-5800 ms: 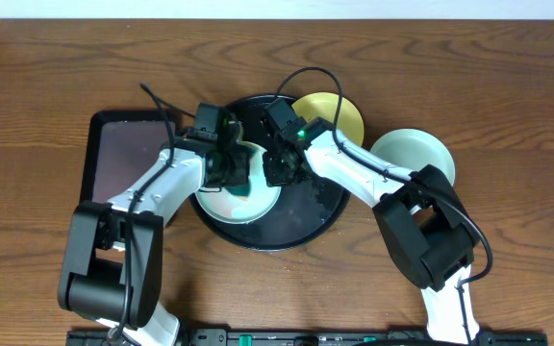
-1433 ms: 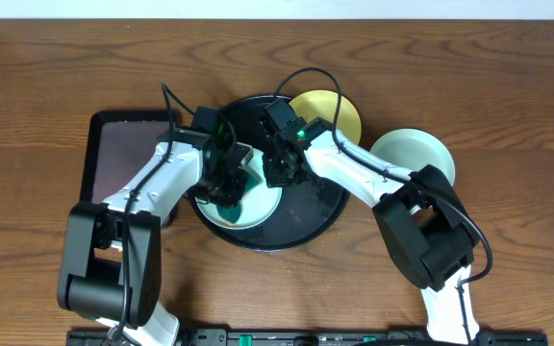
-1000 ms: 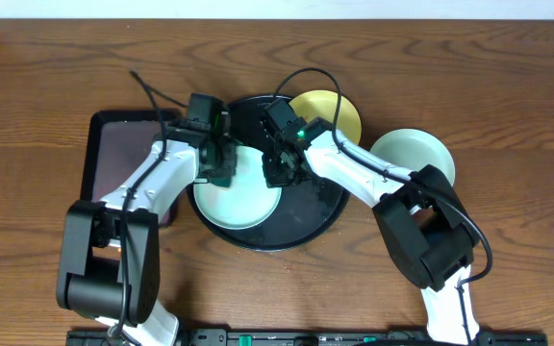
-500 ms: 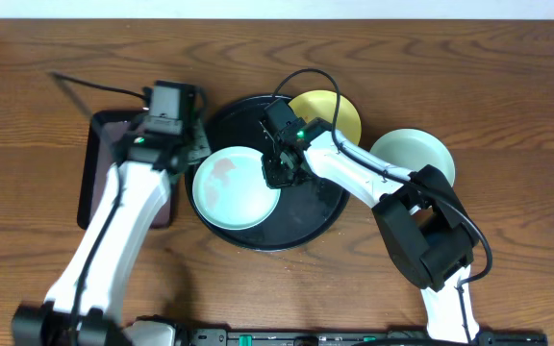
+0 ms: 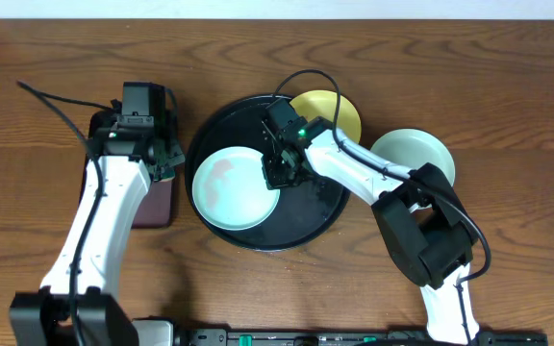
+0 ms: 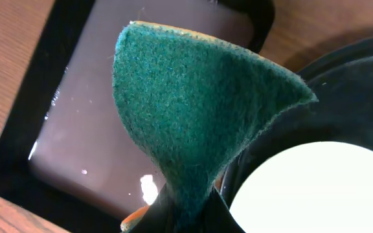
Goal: Clean dirty plates on tray and stack at the side
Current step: 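Lift the sponge in the left gripper back toward the left dark tray, then lift the mint plate off the black tray with the right gripper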
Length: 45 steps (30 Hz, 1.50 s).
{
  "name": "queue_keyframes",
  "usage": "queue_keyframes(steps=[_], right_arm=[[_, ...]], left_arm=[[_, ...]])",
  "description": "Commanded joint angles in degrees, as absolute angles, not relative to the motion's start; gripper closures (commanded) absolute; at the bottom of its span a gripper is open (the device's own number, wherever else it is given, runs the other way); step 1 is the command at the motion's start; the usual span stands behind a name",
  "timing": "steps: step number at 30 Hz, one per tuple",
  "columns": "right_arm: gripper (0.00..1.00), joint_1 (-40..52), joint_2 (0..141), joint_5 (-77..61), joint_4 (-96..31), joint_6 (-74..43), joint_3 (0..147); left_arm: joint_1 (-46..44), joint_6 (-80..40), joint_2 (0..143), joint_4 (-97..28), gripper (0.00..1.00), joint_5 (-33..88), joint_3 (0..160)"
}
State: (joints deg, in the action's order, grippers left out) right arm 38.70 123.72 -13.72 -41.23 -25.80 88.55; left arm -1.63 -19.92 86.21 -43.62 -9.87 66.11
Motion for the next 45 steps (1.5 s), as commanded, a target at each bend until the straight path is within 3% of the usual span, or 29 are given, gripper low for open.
queue_keyframes(steps=[1,7,23,33,40,45], right_arm=[[0.99,39.0,121.8,-15.9,-42.3,-22.6,90.0],[0.99,41.5,113.2,-4.9,-45.8,-17.4,90.0],[0.99,58.6,100.8,58.9,-52.8,-15.3,90.0],[0.99,65.4,100.3,89.3,-52.7,-18.5,90.0],[0.99,65.8,99.4,86.7,-52.4,-18.9,90.0],[0.99,63.1,99.2,70.7,-55.0,-23.2,90.0]], left_arm=[[-1.4,-20.2,87.5,-43.9,0.93,-11.2,66.5],[-1.4,-20.0,87.8,-43.5,0.93,-11.2,66.5],[-1.4,-20.0,87.8,-42.4,0.92,-11.2,66.5],[-1.4,-20.0,87.8,-42.4,0.93,-11.0,66.5],[-1.4,-20.0,87.8,-42.4,0.93,-10.9,66.5],[-1.4,-20.0,87.8,-42.4,0.93,-11.0,66.5]])
